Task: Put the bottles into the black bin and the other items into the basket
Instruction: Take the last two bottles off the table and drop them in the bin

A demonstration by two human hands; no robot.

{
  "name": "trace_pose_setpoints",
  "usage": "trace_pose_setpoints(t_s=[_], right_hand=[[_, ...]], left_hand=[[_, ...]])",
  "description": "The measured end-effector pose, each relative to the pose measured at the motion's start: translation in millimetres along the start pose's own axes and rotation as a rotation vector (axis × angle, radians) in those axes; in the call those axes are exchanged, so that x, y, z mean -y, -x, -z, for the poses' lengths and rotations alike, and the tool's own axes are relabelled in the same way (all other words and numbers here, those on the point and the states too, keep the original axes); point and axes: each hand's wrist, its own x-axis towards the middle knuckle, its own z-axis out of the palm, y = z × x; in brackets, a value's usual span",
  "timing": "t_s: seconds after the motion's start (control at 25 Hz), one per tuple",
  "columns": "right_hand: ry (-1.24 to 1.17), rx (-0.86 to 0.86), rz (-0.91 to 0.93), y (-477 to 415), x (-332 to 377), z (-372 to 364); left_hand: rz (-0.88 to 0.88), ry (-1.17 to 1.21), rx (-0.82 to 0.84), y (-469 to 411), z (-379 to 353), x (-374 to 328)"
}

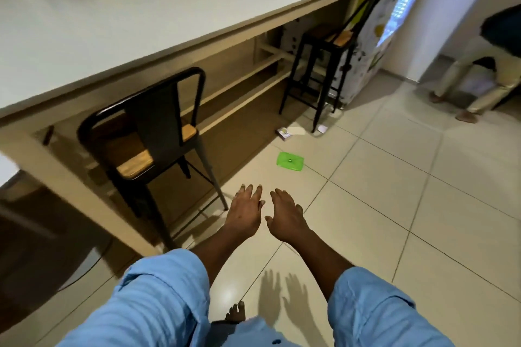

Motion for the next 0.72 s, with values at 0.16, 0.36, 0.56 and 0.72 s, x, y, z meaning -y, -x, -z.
trace_pose_setpoints(t_s=[0.16, 0.36, 0.56, 0.72], right_hand=[[-0.038, -0.086, -0.092, -52.6, -40.7, 43.4], [-0.046, -0.108, -0.167, -112.0, -120.1, 84.2], [-0.032, -0.119, -0.143, -170.0, -211.9, 129.3], [0.014, -0.082, -0.068, -218.0, -285.6, 182.7]], left_hand=[[-0.128, -0.038, 0.011, -87.7, 0.5, -36.0], [-0.188, -0.058, 0.044, -178.0, -23.2, -92.4], [-0.127, -0.085, 0.066, -258.1, -52.8, -159.0], [-0.052, -0.038, 0.021, -321.3, -60.6, -227.7]])
